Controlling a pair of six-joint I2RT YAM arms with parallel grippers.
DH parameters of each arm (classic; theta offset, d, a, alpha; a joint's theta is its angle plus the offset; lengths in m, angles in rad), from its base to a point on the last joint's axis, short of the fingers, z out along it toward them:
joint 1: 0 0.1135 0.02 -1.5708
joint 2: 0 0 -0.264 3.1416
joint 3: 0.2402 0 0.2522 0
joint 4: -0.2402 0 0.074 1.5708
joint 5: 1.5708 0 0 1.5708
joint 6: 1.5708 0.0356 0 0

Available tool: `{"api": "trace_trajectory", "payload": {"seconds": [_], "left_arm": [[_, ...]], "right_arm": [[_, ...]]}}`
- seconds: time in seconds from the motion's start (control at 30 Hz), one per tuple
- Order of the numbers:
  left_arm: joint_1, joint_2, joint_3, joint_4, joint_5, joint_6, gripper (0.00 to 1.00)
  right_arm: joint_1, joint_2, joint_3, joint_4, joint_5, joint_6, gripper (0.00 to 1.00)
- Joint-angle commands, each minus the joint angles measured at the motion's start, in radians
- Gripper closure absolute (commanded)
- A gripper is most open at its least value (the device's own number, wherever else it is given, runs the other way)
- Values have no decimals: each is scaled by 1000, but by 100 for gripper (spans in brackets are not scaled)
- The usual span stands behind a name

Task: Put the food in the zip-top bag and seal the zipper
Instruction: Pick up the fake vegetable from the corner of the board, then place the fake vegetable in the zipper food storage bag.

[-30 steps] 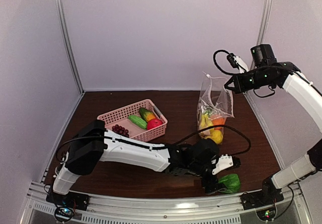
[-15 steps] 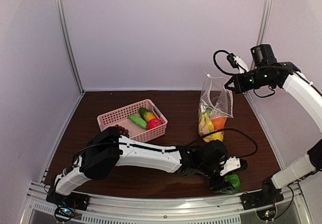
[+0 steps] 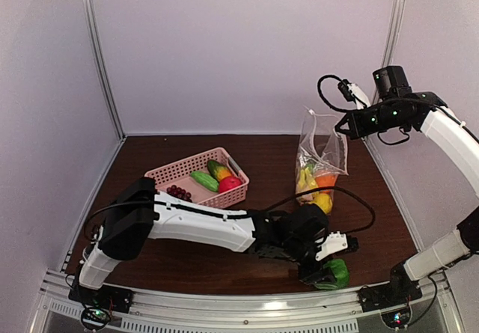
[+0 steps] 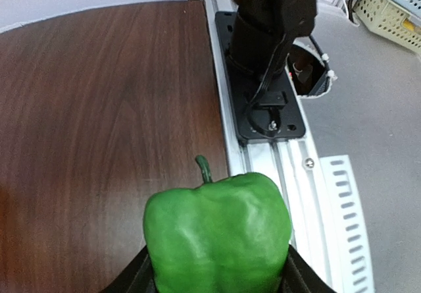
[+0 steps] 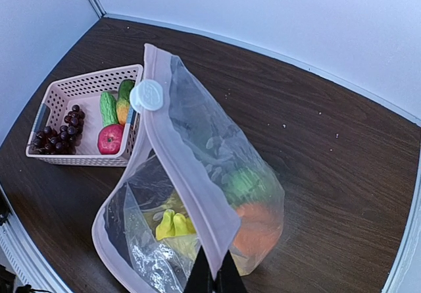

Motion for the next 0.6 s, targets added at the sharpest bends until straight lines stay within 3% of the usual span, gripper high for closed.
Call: {"api": "trace_trajectory", "payload": {"seconds": [0.0, 0.2, 0.3, 0.4, 0.57], "left_arm": [[6, -320, -127, 133, -81, -20, 53], [23, -553, -260, 385, -391, -84, 52], [53, -538, -215, 453, -499, -184, 52], [80, -477, -110, 405, -642, -282, 54], [135, -427, -71, 384, -694, -450, 61]], "right_arm": [[8, -28, 15, -31, 36, -13, 100], [39, -30, 64, -61, 47, -1, 100], [51, -23, 57, -55, 47, 11, 100], [57, -15, 67, -50, 44, 27, 100], [57, -18, 89, -49, 30, 47, 100]]}}
